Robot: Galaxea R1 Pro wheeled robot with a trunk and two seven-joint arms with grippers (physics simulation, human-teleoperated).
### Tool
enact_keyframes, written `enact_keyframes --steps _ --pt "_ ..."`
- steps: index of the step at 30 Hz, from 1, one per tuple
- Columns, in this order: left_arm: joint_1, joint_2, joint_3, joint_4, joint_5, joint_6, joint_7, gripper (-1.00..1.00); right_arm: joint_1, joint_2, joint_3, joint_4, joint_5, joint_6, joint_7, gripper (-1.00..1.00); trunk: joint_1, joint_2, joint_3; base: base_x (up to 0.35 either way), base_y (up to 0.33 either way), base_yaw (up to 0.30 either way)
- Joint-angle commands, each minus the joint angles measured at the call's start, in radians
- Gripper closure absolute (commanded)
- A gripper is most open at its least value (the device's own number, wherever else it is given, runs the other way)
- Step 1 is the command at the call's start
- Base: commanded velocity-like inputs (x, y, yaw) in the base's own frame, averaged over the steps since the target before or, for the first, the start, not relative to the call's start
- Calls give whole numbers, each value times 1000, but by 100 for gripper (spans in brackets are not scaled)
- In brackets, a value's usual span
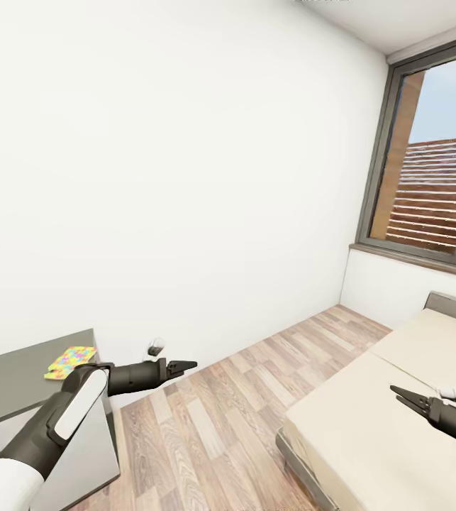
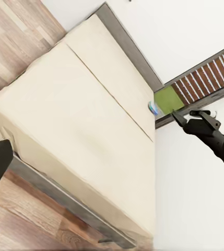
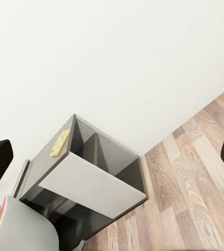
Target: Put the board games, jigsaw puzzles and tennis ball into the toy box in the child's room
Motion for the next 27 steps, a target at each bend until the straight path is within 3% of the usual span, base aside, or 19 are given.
enact_keyframes --steps 1,27 --pt "0 1 -1 0 2 4 -1 -100 0 0 -7 0 5 11 -1 -100 0 -1 -1 -108 -54 -249" --pt "0 1 -1 0 2 4 0 -100 0 1 -7 1 -16 18 -31 -100 0 -1 -19 -12 -6 -249"
